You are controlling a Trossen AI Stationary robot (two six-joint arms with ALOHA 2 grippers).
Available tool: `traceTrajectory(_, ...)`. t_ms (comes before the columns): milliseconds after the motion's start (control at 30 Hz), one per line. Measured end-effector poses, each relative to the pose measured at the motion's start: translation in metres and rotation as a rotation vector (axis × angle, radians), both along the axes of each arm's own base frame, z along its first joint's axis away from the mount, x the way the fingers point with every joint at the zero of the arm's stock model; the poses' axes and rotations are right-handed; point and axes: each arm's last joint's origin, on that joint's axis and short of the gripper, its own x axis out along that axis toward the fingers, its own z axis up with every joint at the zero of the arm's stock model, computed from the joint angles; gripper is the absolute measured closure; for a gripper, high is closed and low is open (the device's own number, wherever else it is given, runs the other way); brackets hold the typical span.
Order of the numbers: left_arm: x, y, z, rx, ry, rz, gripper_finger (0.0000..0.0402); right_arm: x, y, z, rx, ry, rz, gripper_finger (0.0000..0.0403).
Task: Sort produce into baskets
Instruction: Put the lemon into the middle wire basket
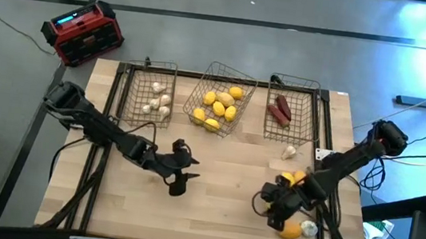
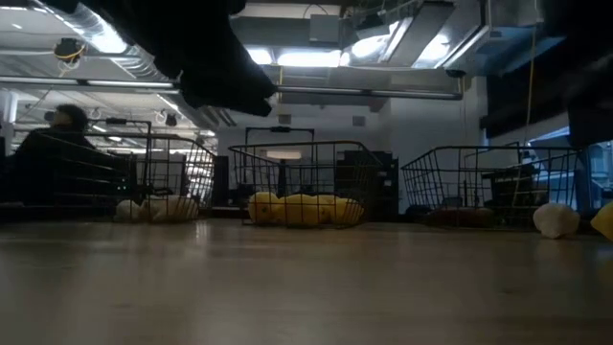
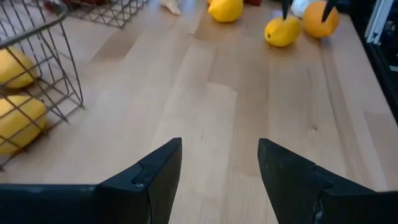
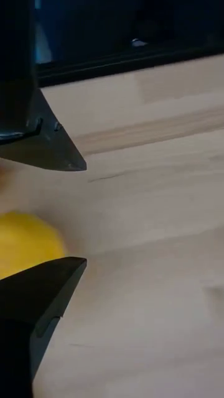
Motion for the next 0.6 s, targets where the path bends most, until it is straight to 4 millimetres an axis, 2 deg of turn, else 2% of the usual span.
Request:
traceTrajectory(200,0.000,0.000,-0.001,-0.008,0.001,0.005,0.0194,-0.018,0.014,0.000,0.040,0.075,-0.038,0.0165)
traceTrajectory(400,0.002,-0.001,0.001,-0.015,-0.031,0.006,0.0194,-0.034,0.016,-0.003,0.006,0.155,-0.126,0.0165)
traceTrajectory(600,0.003,-0.001,0.002,-0.012,-0.037,0.003,0.0194,-0.034,0.016,-0.003,-0.026,0.105,-0.179,0.0154)
